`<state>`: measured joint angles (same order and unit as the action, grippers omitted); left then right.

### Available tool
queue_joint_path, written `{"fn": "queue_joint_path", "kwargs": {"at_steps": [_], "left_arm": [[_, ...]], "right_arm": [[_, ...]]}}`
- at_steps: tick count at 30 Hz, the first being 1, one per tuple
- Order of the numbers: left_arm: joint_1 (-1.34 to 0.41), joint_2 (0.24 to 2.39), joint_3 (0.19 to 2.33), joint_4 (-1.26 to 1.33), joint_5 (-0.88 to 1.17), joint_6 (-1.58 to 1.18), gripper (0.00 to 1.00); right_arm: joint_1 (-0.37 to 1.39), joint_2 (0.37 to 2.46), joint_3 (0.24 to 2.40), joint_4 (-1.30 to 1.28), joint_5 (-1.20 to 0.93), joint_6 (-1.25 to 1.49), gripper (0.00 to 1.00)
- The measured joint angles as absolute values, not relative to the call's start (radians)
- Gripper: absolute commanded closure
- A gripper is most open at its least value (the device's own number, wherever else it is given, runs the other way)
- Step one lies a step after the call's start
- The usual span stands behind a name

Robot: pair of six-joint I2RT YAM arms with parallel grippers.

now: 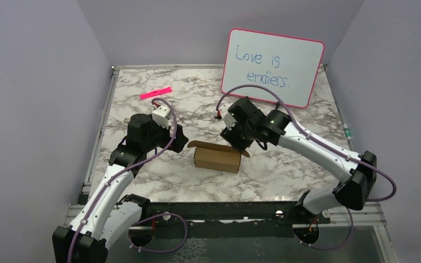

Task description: Fold the paper box

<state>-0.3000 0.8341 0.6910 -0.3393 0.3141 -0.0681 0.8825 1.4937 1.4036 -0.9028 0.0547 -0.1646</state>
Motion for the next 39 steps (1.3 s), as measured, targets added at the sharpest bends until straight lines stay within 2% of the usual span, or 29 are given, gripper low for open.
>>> {"fn": "queue_joint_path", "kwargs": {"at_steps": [6, 13, 20, 27, 31, 39], "left_arm": [[-0.309, 0.881, 0.703, -0.353, 0.352, -0.047, 0.08], [-0.366, 0.918, 0.734, -0.383, 0.356, -0.025, 0.13], [-0.405, 0.983, 0.771, -0.415, 0.355, 0.009, 0.21], [-0.420, 1.041, 0.798, -0.430, 0.355, 0.023, 0.32], [-0.421, 1.077, 0.799, -0.437, 0.356, 0.024, 0.35], [-0.421, 1.139, 0.821, -0.444, 0.394, 0.018, 0.65]], "right_arm": [[0.883, 1.361, 1.225, -0.884, 0.130, 0.010, 0.46], [0.883, 1.277, 1.077, -0.825, 0.152, 0.125, 0.61], [0.883, 1.258, 1.032, -0.748, 0.161, 0.163, 0.67], [0.883, 1.269, 1.025, -0.704, 0.173, 0.174, 0.85], [0.883, 1.270, 1.023, -0.689, 0.172, 0.177, 0.93], [0.883, 1.270, 1.018, -0.672, 0.171, 0.184, 0.99]]}}
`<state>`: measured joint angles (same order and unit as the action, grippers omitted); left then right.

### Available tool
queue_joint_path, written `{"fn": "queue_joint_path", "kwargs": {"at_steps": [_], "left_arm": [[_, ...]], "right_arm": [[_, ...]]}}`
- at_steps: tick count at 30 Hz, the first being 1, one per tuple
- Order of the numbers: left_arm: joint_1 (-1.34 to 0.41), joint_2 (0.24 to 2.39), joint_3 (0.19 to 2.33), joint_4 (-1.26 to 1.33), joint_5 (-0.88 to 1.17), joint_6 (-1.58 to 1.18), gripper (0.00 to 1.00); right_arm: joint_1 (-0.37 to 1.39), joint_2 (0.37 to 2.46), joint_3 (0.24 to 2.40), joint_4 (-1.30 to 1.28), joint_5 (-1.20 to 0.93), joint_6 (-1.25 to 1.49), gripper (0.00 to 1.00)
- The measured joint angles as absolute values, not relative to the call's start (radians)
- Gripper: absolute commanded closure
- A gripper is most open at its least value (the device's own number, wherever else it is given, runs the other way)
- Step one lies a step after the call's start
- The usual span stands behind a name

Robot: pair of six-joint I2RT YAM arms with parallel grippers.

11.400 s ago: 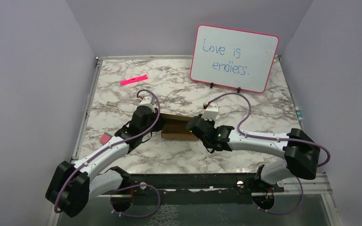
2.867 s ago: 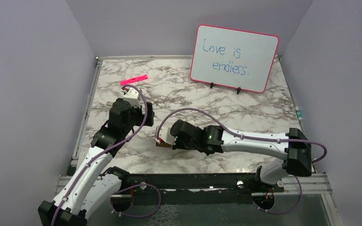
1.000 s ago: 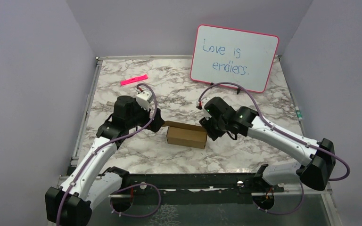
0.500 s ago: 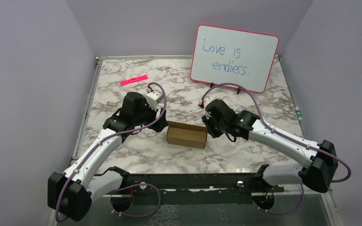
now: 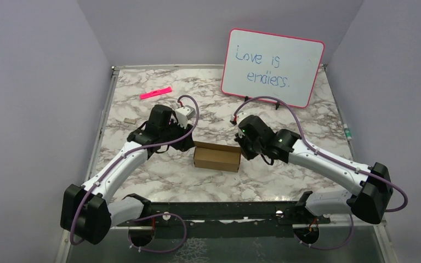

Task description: Fold the paper box

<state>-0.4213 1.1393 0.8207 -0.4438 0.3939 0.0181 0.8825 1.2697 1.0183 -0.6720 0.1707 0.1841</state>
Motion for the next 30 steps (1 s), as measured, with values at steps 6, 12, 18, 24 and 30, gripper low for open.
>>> {"fn": "queue_joint_path", "kwargs": {"at_steps": [6, 12, 18, 24, 30], "left_arm": [[-0.426, 1.151, 0.823, -0.443, 0.434, -0.023, 0.80], [-0.455, 1.123, 0.820, -0.443, 0.417, -0.103, 0.85], [-0.481, 1.073, 0.817, -0.443, 0.347, -0.198, 0.85], [-0.482, 1.046, 0.782, -0.434, 0.287, -0.263, 0.85], [-0.482, 1.032, 0.745, -0.408, 0.252, -0.300, 0.85]], "right_arm": [[0.883, 1.272, 1.012, -0.651, 0.167, 0.200, 0.99], [0.882, 1.276, 1.013, -0.646, 0.149, 0.252, 0.99], [0.881, 1.306, 1.036, -0.657, 0.149, 0.332, 0.99], [0.881, 1.367, 1.098, -0.690, 0.155, 0.411, 0.99], [0.881, 1.414, 1.156, -0.734, 0.168, 0.506, 0.99]]}}
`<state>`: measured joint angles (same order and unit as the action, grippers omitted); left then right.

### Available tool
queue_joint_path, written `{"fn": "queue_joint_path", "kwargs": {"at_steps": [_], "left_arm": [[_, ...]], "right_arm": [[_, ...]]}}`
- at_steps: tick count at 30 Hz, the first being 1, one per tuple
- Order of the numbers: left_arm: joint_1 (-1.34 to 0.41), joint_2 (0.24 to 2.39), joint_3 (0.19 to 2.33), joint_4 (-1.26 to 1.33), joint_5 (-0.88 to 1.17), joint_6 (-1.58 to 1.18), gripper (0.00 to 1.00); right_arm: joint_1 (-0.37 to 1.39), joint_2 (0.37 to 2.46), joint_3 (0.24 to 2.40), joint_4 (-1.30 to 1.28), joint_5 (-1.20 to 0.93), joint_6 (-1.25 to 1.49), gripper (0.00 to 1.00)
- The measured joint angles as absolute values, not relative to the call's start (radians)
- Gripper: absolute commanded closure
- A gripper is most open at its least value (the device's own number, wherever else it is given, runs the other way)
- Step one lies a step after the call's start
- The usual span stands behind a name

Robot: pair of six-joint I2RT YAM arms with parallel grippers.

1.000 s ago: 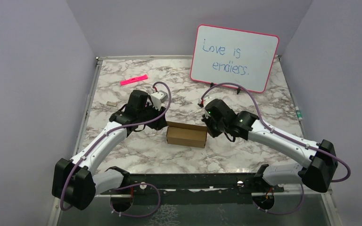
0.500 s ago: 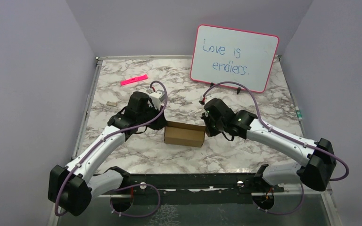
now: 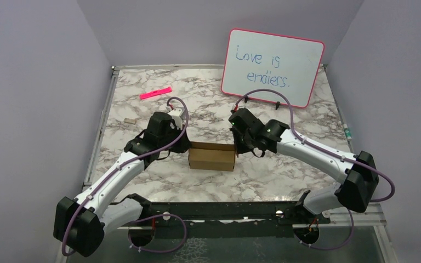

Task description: Fold the paper box

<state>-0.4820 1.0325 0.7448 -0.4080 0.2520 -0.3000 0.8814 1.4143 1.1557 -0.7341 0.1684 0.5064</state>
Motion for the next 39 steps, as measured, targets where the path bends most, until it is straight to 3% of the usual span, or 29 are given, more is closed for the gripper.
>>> {"fn": "queue_joint_path", "kwargs": {"at_steps": [17, 39], "left_arm": [[-0.492, 0.962, 0.678, -0.360, 0.242, -0.380, 0.86], [-0.499, 0.926, 0.638, -0.329, 0.240, -0.434, 0.85]], "right_arm": [[0.879, 1.414, 1.154, -0.743, 0.206, 0.709, 0.99], [0.876, 1.336, 0.999, -0.542, 0.265, 0.700, 0.99]]}}
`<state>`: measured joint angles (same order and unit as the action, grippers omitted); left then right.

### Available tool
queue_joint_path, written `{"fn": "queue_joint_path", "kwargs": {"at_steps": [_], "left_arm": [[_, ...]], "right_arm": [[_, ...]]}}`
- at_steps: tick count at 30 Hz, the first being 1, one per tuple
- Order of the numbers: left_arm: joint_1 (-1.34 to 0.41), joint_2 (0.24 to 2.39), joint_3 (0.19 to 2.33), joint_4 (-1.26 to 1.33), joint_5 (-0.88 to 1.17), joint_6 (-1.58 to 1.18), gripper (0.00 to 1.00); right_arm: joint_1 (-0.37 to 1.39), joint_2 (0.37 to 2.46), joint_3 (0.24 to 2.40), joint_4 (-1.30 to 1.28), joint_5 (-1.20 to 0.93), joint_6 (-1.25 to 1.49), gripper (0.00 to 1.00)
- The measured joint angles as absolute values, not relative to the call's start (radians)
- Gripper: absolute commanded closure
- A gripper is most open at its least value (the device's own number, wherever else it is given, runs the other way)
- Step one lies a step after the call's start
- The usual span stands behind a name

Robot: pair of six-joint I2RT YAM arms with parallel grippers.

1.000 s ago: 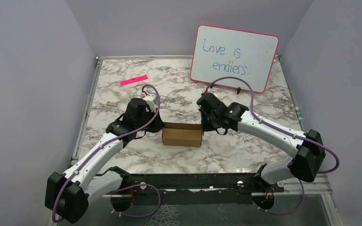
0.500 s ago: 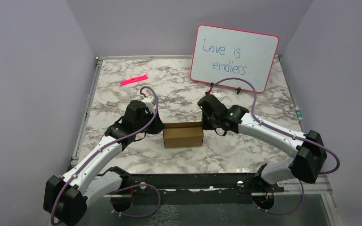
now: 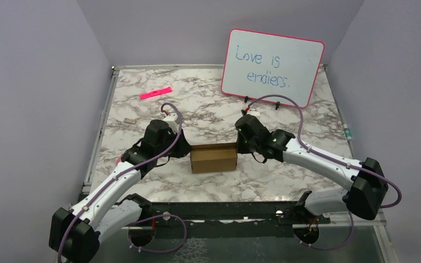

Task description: Fold the paper box

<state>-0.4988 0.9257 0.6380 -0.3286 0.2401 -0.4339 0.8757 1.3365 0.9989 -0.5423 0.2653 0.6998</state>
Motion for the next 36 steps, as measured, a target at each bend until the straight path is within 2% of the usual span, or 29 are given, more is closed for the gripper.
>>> {"fn": "queue_joint_path", "kwargs": {"at_steps": [18, 26, 29, 32, 36], "left_arm": [[-0.533, 0.842, 0.560, -0.313, 0.203, -0.512, 0.85], [-0.599, 0.797, 0.479, -0.200, 0.141, -0.567, 0.85], [-0.636, 0.795, 0.451, -0.152, 0.089, -0.580, 0.84], [-0.666, 0.778, 0.419, -0.117, 0.043, -0.588, 0.80], [-0.690, 0.696, 0.355, -0.099, 0.021, -0.606, 0.70]], "right_arm": [[0.876, 1.170, 0.773, -0.309, 0.189, 0.634, 0.91], [0.878, 1.030, 0.594, -0.132, 0.186, 0.606, 0.90], [0.876, 1.006, 0.552, -0.086, 0.187, 0.592, 0.87], [0.876, 0.992, 0.516, -0.038, 0.186, 0.585, 0.84], [0.876, 0.978, 0.484, 0.003, 0.176, 0.583, 0.75]]}}
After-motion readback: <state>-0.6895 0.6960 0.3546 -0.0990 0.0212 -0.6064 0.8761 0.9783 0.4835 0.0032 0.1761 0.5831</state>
